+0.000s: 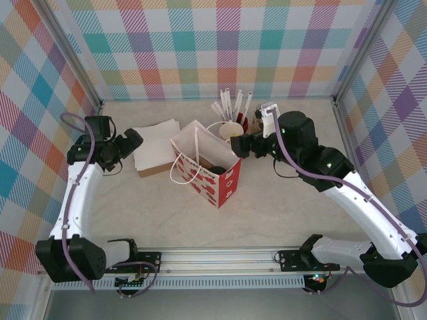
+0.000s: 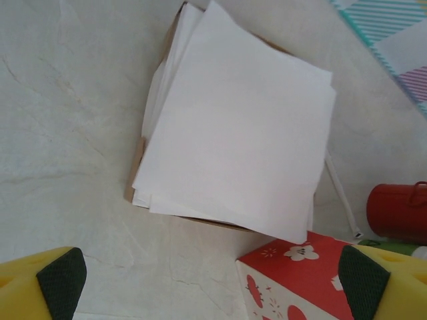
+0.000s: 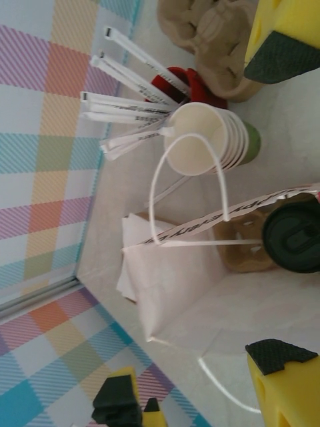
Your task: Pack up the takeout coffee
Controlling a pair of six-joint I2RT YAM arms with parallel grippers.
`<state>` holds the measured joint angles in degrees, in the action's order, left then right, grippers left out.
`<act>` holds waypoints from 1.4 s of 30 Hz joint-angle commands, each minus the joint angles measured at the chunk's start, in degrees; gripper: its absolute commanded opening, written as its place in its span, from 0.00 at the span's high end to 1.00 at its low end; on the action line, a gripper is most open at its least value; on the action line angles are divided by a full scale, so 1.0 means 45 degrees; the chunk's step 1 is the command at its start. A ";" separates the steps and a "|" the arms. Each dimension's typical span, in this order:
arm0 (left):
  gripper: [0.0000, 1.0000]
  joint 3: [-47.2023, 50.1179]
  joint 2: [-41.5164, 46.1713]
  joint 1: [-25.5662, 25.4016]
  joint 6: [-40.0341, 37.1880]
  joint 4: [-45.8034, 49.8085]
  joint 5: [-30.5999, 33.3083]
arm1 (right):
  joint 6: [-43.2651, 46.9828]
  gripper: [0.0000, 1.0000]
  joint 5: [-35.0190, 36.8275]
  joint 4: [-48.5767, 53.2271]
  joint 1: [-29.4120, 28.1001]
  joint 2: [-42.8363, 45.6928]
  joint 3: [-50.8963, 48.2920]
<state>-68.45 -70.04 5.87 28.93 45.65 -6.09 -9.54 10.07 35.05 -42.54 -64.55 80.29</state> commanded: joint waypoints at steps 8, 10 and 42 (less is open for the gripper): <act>0.07 0.1340 -0.2523 0.1849 -0.1406 -0.1350 -0.3360 | 0.0157 0.00 -0.0142 0.0084 0.0060 -0.0173 -0.0538; 0.13 0.1361 -0.3237 0.1964 -0.1547 -0.1417 -0.3822 | 0.0199 0.00 -0.0136 0.0155 0.0065 -0.0316 -0.0518; 0.78 0.0699 -0.4764 0.1992 -0.2079 -0.1375 -0.4067 | -0.0126 0.00 0.0051 0.0083 0.0082 -0.0658 -0.0948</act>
<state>-63.88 -93.36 14.09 20.56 37.76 -24.40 -9.63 10.07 36.10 -42.35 -67.35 76.75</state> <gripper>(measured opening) 0.225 0.997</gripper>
